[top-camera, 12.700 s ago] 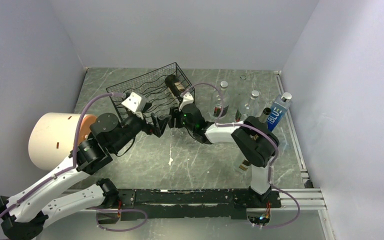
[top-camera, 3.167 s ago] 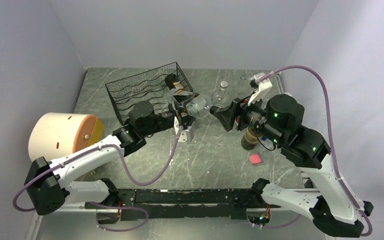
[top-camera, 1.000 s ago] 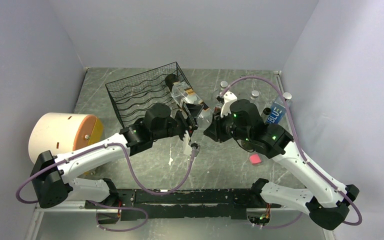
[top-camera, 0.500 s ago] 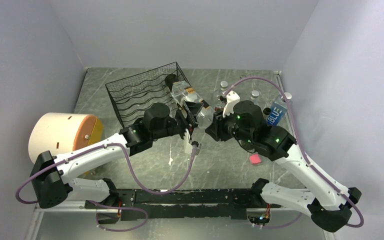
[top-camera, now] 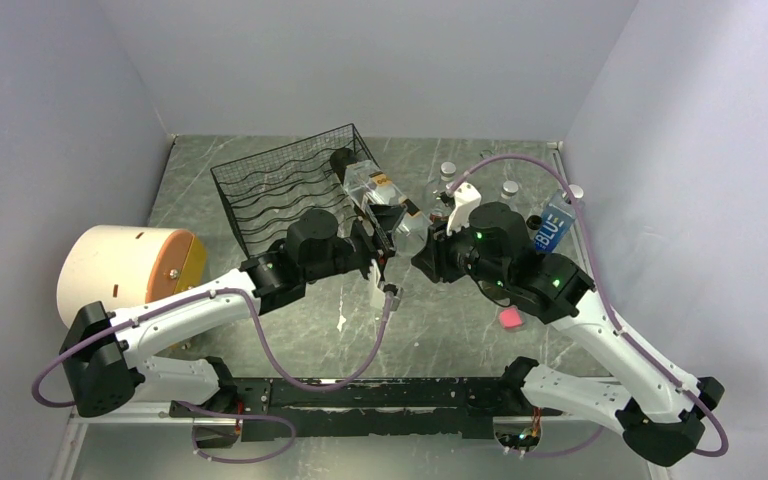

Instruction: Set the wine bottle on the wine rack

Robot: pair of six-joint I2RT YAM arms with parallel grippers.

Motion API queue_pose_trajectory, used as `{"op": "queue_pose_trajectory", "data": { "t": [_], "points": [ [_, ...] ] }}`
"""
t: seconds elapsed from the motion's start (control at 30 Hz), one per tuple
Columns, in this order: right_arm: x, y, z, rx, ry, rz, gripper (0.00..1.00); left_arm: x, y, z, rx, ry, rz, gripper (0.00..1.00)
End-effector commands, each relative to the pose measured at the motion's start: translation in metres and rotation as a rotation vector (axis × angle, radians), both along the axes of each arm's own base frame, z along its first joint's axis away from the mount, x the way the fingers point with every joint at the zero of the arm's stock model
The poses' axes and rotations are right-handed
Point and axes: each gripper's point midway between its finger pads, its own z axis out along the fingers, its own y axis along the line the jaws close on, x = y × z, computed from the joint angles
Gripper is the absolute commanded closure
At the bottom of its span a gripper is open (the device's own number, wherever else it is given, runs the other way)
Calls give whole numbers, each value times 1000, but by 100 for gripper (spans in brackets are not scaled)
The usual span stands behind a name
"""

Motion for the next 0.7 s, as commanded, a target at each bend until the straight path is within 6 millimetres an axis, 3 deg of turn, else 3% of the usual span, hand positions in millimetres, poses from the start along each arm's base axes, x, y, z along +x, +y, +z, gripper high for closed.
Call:
{"op": "queue_pose_trajectory", "data": {
  "t": [0.0, 0.07, 0.13, 0.23, 0.43, 0.47, 0.5, 0.6, 0.67],
  "points": [
    [8, -1, 13, 22, -32, -30, 77, -10, -1, 77, -145, -244, -31, 93],
    [9, -1, 9, 10, -11, -42, 60, -16, -3, 82, -142, -260, -59, 93],
    [11, 1, 6, 1, 6, -49, 51, -22, -6, 88, -150, -280, -83, 93],
    [14, 6, -1, -20, 30, -38, 46, -30, -10, 95, -165, -307, -103, 93],
    [20, 10, -20, -83, 72, -34, 45, -34, -11, 103, -184, -295, -115, 93],
    [20, 11, -21, -88, 74, -31, 46, -34, -11, 103, -188, -294, -118, 93],
    [21, 12, -23, -92, 78, -29, 54, -35, -11, 103, -192, -289, -119, 93],
    [22, 13, -23, -94, 71, -21, 97, -32, -11, 101, -182, -263, -106, 93],
    [25, 10, -21, -95, 54, -43, 100, -30, -10, 100, -188, -245, -93, 91]
  ]
}}
